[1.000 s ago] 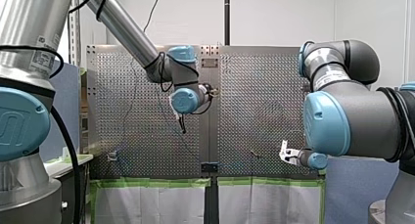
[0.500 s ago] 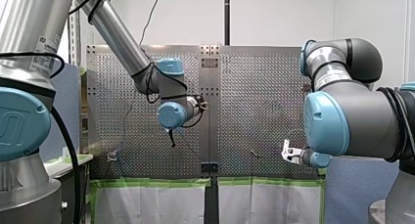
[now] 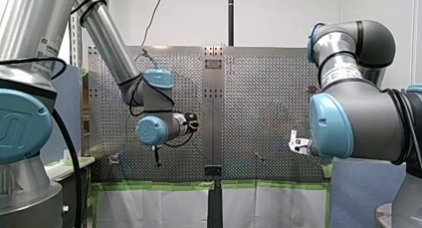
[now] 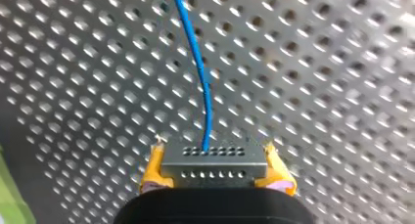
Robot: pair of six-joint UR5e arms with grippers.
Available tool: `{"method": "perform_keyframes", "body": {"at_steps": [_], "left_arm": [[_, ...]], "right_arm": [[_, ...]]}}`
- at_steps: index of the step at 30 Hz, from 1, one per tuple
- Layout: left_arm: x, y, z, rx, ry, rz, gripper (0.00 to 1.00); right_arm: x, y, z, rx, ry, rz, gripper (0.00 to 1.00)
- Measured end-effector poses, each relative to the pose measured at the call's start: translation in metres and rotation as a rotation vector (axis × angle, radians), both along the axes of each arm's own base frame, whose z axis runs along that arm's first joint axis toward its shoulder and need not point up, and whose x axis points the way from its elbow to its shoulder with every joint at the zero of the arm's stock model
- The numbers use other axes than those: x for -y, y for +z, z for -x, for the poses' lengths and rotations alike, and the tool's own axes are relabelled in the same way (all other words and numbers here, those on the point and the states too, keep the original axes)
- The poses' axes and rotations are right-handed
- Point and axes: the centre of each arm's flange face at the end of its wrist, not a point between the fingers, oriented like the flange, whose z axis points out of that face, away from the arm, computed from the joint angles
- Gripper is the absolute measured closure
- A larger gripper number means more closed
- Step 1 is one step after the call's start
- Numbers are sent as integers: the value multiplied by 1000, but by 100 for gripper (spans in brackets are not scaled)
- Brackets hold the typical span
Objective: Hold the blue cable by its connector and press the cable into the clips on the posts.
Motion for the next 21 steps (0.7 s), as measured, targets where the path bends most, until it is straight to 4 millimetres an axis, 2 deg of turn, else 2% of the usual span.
{"method": "perform_keyframes", "body": {"at_steps": [6,15,21], "left_arm": [[-18,-15,17,-37,-6,-41,2],[-46,-35,44,-92,-12,-99,2],[-54,-41,53,-109,-24,-121,2]], "right_arm": [[-8,23,5,19,-31,38,100],[-36,52,-7,25,-2,38,100],[-39,65,-8,26,-3,50,100]]}}
